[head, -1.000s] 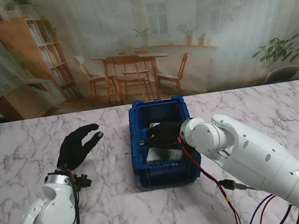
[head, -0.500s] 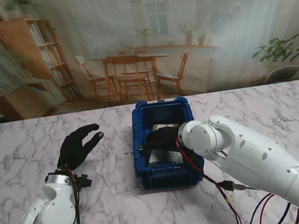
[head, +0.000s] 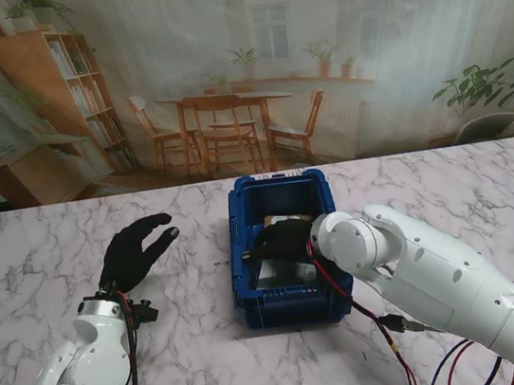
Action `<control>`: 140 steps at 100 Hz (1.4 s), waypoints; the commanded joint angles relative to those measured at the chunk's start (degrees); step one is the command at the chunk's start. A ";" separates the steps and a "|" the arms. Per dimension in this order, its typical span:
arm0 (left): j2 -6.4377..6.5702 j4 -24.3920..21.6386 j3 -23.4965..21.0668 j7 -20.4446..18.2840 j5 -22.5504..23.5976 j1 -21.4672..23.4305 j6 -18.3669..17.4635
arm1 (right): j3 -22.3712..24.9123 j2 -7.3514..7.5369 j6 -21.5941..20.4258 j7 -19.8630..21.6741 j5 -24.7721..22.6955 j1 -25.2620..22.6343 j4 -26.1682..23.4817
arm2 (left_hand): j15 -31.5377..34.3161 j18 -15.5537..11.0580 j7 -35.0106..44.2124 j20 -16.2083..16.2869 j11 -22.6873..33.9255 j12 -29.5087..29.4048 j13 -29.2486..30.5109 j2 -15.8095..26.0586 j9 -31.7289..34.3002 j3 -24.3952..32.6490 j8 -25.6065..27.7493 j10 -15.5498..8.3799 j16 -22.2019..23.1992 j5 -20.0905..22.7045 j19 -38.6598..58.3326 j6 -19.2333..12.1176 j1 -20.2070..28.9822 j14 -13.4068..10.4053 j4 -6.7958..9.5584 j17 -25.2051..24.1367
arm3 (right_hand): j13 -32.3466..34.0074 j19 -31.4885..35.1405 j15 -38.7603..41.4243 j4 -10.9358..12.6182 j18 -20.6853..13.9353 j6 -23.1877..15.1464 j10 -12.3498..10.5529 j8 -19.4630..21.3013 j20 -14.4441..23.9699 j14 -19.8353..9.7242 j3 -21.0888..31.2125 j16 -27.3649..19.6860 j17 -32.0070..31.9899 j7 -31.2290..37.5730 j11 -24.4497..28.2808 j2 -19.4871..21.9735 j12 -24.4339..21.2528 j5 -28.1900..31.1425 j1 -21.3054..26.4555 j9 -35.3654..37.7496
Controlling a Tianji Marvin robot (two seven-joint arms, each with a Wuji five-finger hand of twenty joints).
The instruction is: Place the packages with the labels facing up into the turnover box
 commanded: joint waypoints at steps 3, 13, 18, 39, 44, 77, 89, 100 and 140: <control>0.01 0.14 0.21 -0.88 0.13 -0.05 0.09 | 0.18 0.02 0.12 0.19 -0.56 -0.21 -1.10 | 0.16 0.61 -0.12 1.12 -0.30 0.29 0.36 2.69 1.03 -0.72 -0.05 -0.22 0.19 1.41 -0.70 0.49 1.42 -0.12 0.24 -1.02 | -1.98 0.49 1.45 1.55 -0.79 -0.92 0.33 0.75 0.44 -0.34 -0.92 1.28 -1.07 1.44 0.96 1.43 0.26 -1.20 -0.44 -1.93; 0.02 0.13 0.21 -0.88 0.15 -0.04 0.10 | 0.52 0.14 0.38 0.38 -1.02 -0.18 -1.98 | 0.16 0.63 -0.15 1.14 -0.33 0.28 0.34 2.73 1.01 -0.69 -0.06 -0.29 0.20 1.36 -0.70 0.48 1.45 -0.11 0.25 -1.01 | -2.09 0.33 1.53 1.55 -0.70 -0.70 0.67 0.57 0.37 0.13 -0.98 1.27 -1.07 1.80 0.86 1.39 0.13 -0.43 -0.31 -1.78; 0.02 0.14 0.22 -0.87 0.19 -0.05 0.10 | 0.67 0.16 0.44 0.37 -1.30 -0.15 -2.27 | 0.17 0.65 -0.16 1.15 -0.33 0.28 0.36 2.72 1.04 -0.73 -0.06 -0.32 0.20 1.35 -0.70 0.47 1.35 -0.09 0.24 -1.01 | -1.91 0.42 1.64 1.54 -0.66 -0.64 0.65 0.54 0.41 0.30 -1.02 1.29 -0.87 2.03 1.00 1.34 0.14 0.10 -0.28 -1.33; 0.03 0.19 0.24 -0.86 0.30 -0.08 0.13 | -0.61 0.37 1.07 1.52 -1.82 1.20 -2.27 | 0.15 0.61 -0.16 1.17 -0.36 0.28 0.35 2.73 1.01 -0.72 -0.06 -0.28 0.20 1.35 -0.72 0.45 1.34 -0.17 0.24 -1.02 | 1.49 3.15 6.53 1.61 0.32 -1.41 -0.78 1.54 1.88 0.89 -1.36 5.06 0.47 5.33 11.45 1.82 4.80 3.56 -0.30 4.42; 0.03 0.21 0.23 -0.83 0.34 -0.08 0.14 | -1.17 0.32 1.22 1.65 -1.69 1.59 -1.95 | 0.15 0.50 -0.19 1.17 -0.36 0.28 0.34 2.76 1.01 -0.68 -0.07 -0.24 0.20 1.29 -0.74 0.46 1.42 -0.14 0.25 -1.02 | 1.37 3.13 6.51 1.61 0.39 -1.35 -0.51 1.74 1.90 1.19 -1.41 5.16 0.38 5.61 11.77 1.82 4.97 3.93 -0.31 4.56; 0.04 0.26 0.20 -0.84 0.42 -0.10 0.26 | -3.97 0.02 2.30 2.80 0.46 3.60 0.16 | 0.16 0.57 -0.17 1.18 -0.38 0.28 0.36 2.73 1.00 -0.73 -0.07 -0.27 0.20 1.36 -0.79 0.49 1.37 -0.12 0.23 -1.03 | 1.93 3.10 5.87 1.62 0.62 -1.04 0.10 2.00 1.95 1.66 -1.75 5.02 0.78 5.11 9.64 2.37 3.65 4.89 -0.28 5.84; 0.05 0.28 0.19 -0.84 0.47 -0.11 0.26 | -4.35 0.19 2.20 3.59 1.10 3.75 0.09 | 0.13 0.54 -0.21 1.19 -0.39 0.27 0.31 2.73 0.98 -0.71 -0.08 -0.29 0.19 1.28 -0.81 0.51 1.40 -0.09 0.24 -1.05 | 3.36 3.88 6.17 1.63 1.26 -1.24 -0.14 2.03 2.29 1.79 -1.91 5.12 1.96 4.98 9.39 2.57 3.48 5.36 -0.26 7.29; 0.06 0.29 0.22 -0.88 0.50 -0.13 0.26 | -4.26 0.25 2.02 3.80 1.39 3.61 -0.10 | 0.13 0.54 -0.21 1.19 -0.39 0.28 0.31 2.81 0.98 -0.71 -0.08 -0.27 0.19 1.29 -0.81 0.47 1.41 -0.15 0.24 -1.05 | 5.23 5.33 6.54 1.66 2.18 -1.61 0.01 2.07 3.00 1.93 -2.13 5.38 2.95 5.06 8.50 2.66 3.08 5.94 0.00 9.21; 0.10 0.25 0.33 -1.07 0.51 -0.19 0.36 | -4.30 0.04 0.55 3.78 2.79 3.61 0.72 | 0.11 0.61 -0.20 1.23 -0.43 0.26 0.31 2.79 1.00 -0.72 -0.08 -0.22 0.18 1.34 -0.82 0.38 1.35 -0.12 0.24 -1.03 | 17.09 12.40 9.82 1.83 5.23 -3.05 -1.24 1.64 6.44 2.60 -2.57 7.38 10.78 8.18 6.81 2.29 2.48 7.31 0.51 21.35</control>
